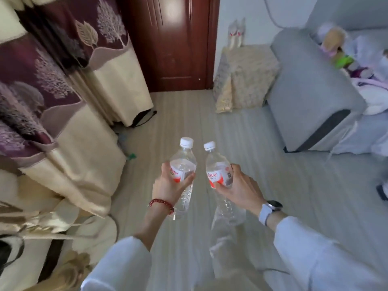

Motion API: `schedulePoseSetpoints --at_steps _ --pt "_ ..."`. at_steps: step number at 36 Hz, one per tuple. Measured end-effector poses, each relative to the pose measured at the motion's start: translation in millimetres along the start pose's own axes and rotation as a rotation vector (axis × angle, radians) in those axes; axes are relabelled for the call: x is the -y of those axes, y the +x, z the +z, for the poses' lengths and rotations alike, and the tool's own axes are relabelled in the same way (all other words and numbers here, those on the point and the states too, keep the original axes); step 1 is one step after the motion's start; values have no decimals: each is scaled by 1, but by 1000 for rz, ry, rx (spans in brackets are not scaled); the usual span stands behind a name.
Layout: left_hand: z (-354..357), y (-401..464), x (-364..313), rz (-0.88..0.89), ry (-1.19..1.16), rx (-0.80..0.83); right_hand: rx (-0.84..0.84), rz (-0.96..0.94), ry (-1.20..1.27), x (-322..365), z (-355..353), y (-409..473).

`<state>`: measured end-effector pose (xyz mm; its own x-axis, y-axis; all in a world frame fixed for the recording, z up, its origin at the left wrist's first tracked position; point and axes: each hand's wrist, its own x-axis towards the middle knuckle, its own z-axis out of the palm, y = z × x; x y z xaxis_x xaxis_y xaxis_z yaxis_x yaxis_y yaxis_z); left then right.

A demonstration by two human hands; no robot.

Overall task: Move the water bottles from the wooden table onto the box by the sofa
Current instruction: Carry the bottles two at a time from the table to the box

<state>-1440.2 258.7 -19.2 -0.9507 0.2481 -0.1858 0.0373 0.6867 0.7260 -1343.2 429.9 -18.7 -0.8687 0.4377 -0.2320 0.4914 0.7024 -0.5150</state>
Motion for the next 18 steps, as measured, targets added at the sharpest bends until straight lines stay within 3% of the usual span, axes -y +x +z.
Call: schedulePoseSetpoints --at_steps 18 --pt "123 369 -213 13 -88 46 -35 170 169 -83 -164 379"
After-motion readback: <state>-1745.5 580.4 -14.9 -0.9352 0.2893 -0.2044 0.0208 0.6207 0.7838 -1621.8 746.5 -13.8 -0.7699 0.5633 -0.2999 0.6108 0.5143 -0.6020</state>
